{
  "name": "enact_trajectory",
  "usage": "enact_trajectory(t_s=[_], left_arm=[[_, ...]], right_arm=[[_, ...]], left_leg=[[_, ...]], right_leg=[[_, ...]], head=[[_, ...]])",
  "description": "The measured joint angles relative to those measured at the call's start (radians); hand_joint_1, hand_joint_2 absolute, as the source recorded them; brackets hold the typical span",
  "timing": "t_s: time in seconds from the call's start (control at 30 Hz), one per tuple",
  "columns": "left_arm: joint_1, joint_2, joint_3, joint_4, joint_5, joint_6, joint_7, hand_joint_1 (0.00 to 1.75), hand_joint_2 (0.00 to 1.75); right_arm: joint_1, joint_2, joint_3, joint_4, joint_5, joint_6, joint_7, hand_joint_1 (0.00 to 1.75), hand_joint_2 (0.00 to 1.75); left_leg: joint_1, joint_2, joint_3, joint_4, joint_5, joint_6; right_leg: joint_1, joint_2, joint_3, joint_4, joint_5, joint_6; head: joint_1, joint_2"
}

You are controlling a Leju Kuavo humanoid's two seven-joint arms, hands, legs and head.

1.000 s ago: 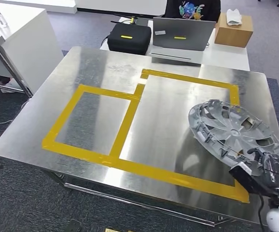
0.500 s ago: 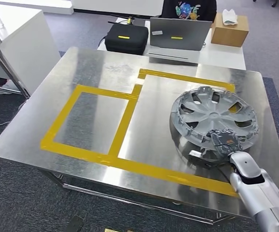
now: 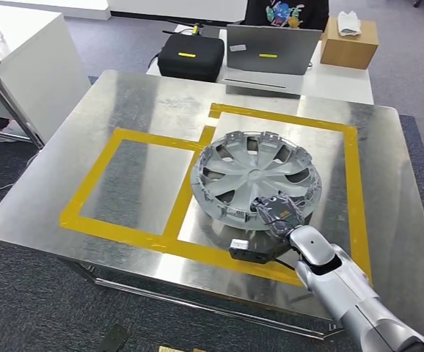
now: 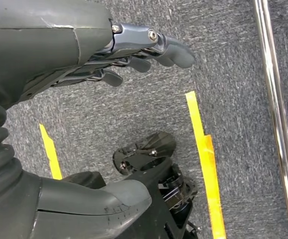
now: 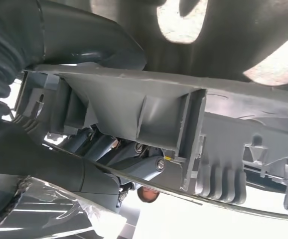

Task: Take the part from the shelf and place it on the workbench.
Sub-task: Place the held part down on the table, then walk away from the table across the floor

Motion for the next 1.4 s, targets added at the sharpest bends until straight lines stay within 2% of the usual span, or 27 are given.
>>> enact_trajectory(t_s=[0.03, 0.17, 0.3, 0.43, 0.53, 0.63, 0.8, 0.87, 1.0, 1.1, 1.17, 1.2, 1.27, 1.33, 1.4], left_arm=[[0.000, 0.000, 0.000, 0.000, 0.001, -0.002, -0.001, 0.00, 1.75], [0.004, 0.000, 0.000, 0.000, 0.002, -0.010, -0.013, 0.00, 1.75], [0.007, 0.000, 0.000, 0.000, 0.016, -0.010, -0.024, 0.00, 0.00], [0.017, 0.001, 0.007, 0.000, 0.044, -0.005, -0.034, 0.00, 0.00], [0.030, 0.002, 0.021, 0.000, 0.063, 0.001, -0.049, 0.00, 0.00], [0.041, 0.004, 0.040, 0.000, 0.081, 0.005, -0.065, 0.00, 0.00], [0.057, 0.008, 0.070, 0.000, 0.096, 0.009, -0.078, 0.00, 0.00], [0.059, 0.010, 0.077, 0.000, 0.096, 0.009, -0.080, 0.00, 0.00], [0.055, 0.010, 0.086, 0.000, 0.097, 0.012, -0.081, 0.00, 0.00], [0.057, 0.010, 0.095, 0.000, 0.100, 0.016, -0.082, 0.00, 0.00], [0.059, 0.010, 0.103, 0.000, 0.106, 0.018, -0.085, 0.00, 0.00], [0.060, 0.010, 0.109, 0.000, 0.111, 0.018, -0.087, 0.00, 0.00], [0.060, 0.007, 0.122, 0.000, 0.124, 0.023, -0.090, 0.00, 0.00], [0.061, 0.003, 0.137, 0.000, 0.136, 0.029, -0.089, 0.00, 0.00], [0.062, -0.002, 0.152, 0.000, 0.144, 0.035, -0.085, 0.00, 0.00]], right_arm=[[0.003, -0.002, 0.003, -0.005, -0.007, 0.000, 0.006, 0.00, 1.75], [0.029, -0.024, 0.005, -0.036, -0.034, 0.002, 0.038, 0.00, 1.75], [0.045, -0.050, 0.003, -0.068, -0.044, 0.016, 0.069, 0.00, 1.75], [0.067, -0.098, -0.011, -0.147, -0.041, 0.114, 0.135, 0.00, 1.75], [0.092, -0.175, -0.018, -0.254, -0.069, 0.249, 0.157, 0.00, 1.75], [0.151, -0.297, -0.032, -0.409, -0.153, 0.364, 0.161, 0.00, 1.75], [0.348, -0.569, -0.104, -0.747, -0.402, 0.473, 0.184, 0.00, 1.75], [0.405, -0.639, -0.127, -0.831, -0.426, 0.485, 0.191, 0.00, 1.75], [0.485, -0.727, -0.154, -0.942, -0.482, 0.485, 0.202, 0.00, 1.75], [0.644, -0.836, -0.217, -1.083, -0.579, 0.411, 0.262, 0.00, 1.75], [0.799, -0.898, -0.290, -1.197, -0.576, 0.295, 0.302, 0.00, 1.75], [0.878, -0.908, -0.324, -1.249, -0.533, 0.219, 0.315, 0.00, 1.75], [1.008, -0.881, -0.358, -1.336, -0.377, 0.030, 0.343, 0.00, 1.75], [1.080, -0.806, -0.340, -1.379, -0.211, -0.186, 0.388, 0.00, 1.75], [1.119, -0.712, -0.315, -1.390, -0.119, -0.385, 0.441, 0.00, 1.75]], left_leg=[[0.000, 0.000, 0.000, 0.000, 0.000, 0.000], [-0.001, -0.001, -0.001, 0.000, 0.000, 0.000], [-0.001, -0.004, -0.001, 0.000, 0.000, 0.001], [-0.002, -0.007, -0.001, 0.000, -0.001, 0.001], [-0.003, -0.010, 0.001, 0.001, -0.002, 0.004], [-0.005, -0.016, 0.001, 0.001, -0.004, 0.007], [-0.010, -0.025, -0.005, 0.002, -0.005, 0.010], [-0.011, -0.023, -0.007, 0.002, -0.005, 0.011], [-0.012, -0.022, -0.008, 0.002, -0.006, 0.012], [-0.013, -0.028, -0.010, 0.002, -0.006, 0.013], [-0.012, -0.030, -0.011, 0.002, -0.006, 0.013], [-0.012, -0.030, -0.011, 0.002, -0.006, 0.013], [-0.011, -0.029, -0.011, 0.003, -0.008, 0.013], [-0.013, -0.029, -0.011, 0.007, -0.010, 0.020], [-0.012, -0.028, -0.006, -0.007, 0.001, 0.034]], right_leg=[[0.000, 0.000, 0.000, 0.000, 0.000, 0.000], [-0.001, -0.002, -0.001, 0.000, 0.000, 0.000], [-0.002, -0.005, 0.000, -0.001, 0.000, 0.001], [-0.002, -0.009, -0.001, -0.001, -0.002, 0.002], [-0.003, -0.012, -0.006, -0.002, -0.006, 0.004], [-0.004, -0.019, -0.005, -0.003, -0.008, 0.006], [-0.010, -0.027, 0.005, -0.003, -0.010, 0.010], [-0.010, -0.024, 0.003, -0.002, -0.009, 0.011], [-0.011, -0.025, 0.000, -0.003, -0.010, 0.013], [-0.012, -0.031, -0.001, -0.003, -0.012, 0.014], [-0.012, -0.031, -0.001, -0.002, -0.012, 0.014], [-0.011, -0.031, -0.001, -0.002, -0.013, 0.013], [-0.011, -0.030, -0.001, -0.004, -0.013, 0.013], [-0.013, -0.029, 0.001, -0.007, -0.009, 0.018], [-0.014, -0.029, 0.003, -0.012, -0.006, 0.026]], head=[[0.000, 0.000], [0.000, 0.000], [0.000, 0.000], [0.000, 0.000], [0.000, 0.000], [0.000, 0.000], [0.000, 0.000], [0.000, 0.000], [0.000, 0.000], [0.000, 0.000], [0.000, 0.000], [0.000, 0.000], [0.000, 0.000], [-0.001, 0.000], [-0.001, 0.000]])
